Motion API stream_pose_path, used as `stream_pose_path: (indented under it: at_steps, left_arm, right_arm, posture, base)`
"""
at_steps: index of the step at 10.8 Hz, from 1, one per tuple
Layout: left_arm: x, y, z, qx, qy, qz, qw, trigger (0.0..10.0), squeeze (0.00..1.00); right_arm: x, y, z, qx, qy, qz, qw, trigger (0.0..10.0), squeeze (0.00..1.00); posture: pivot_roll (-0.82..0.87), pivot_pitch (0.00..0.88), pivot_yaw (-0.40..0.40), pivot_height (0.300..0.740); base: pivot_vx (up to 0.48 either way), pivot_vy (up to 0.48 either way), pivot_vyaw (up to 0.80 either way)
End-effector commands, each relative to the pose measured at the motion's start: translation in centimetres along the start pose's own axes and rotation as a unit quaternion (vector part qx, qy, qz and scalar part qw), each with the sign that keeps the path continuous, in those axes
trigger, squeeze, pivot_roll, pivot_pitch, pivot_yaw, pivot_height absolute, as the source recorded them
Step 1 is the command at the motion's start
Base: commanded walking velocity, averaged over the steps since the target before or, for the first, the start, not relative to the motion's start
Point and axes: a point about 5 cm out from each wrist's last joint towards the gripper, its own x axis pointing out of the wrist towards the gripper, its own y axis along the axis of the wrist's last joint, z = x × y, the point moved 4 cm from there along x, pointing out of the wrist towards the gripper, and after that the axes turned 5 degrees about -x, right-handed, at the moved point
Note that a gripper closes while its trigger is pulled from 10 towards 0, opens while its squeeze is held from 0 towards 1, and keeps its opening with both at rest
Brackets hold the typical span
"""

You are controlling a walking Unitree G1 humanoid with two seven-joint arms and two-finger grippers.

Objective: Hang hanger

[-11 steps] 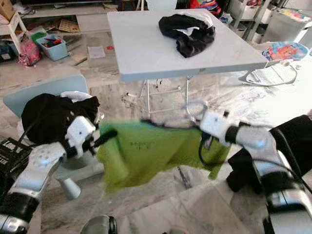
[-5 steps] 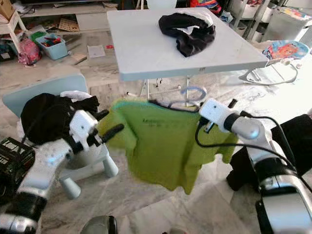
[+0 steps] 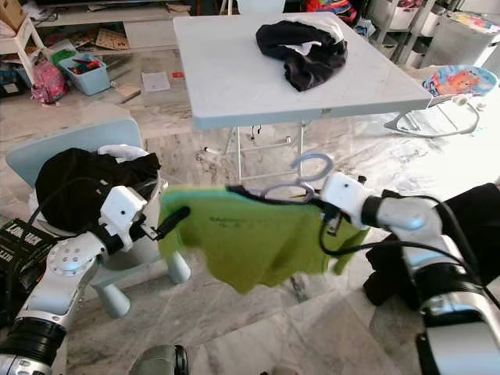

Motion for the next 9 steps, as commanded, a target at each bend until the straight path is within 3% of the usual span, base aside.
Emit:
stream_pose_path:
  at_steps: [1,4,5,8,9]
  left_arm:
    - [0.1,0.2,-0.6,0.001,0.015,0.004,1.0,10.0,1.0]
    - [0.9,0.7,0.6,-0.033,-0.015,0.016,0.999,10.0,1.0]
    - [1.5,1.5,1.8,-0.059,-0.05,0.036,0.996,10.0,0.0]
    - [1.7,2.9,3.0,-0.071,-0.089,0.052,0.992,10.0,0.0]
    - [1.3,2.7,3.3,-0.078,-0.115,0.045,0.989,3.3,0.0]
  right_arm:
    - [-0.8,1.1,0.9,0.001,0.002,0.026,1.0,10.0,0.0]
    - [-0.8,2.0,0.8,0.01,0.026,0.052,0.998,10.0,0.0]
    - [-0.6,2.3,0.6,0.014,0.036,0.06,0.997,10.0,0.0]
    - [-0.4,1.6,0.6,-0.01,0.028,0.03,0.999,10.0,0.0]
    - [-0.3,1.5,0.6,-0.01,0.029,0.027,0.999,10.0,0.0]
  posture:
    - [-0.08,0.0,-0.042,0.74]
    - [-0.08,0.0,-0.043,0.74]
    - [-0.08,0.0,-0.044,0.74]
    - [-0.08,0.0,-0.043,0.74]
    - [-0.08,0.0,-0.042,0.74]
  base:
    - [0.0,0.0,0.0]
    - [0.0,0.0,0.0]
    - [0.0,0.0,0.0]
    - [0.0,0.0,0.0]
    - [0.0,0.0,0.0]
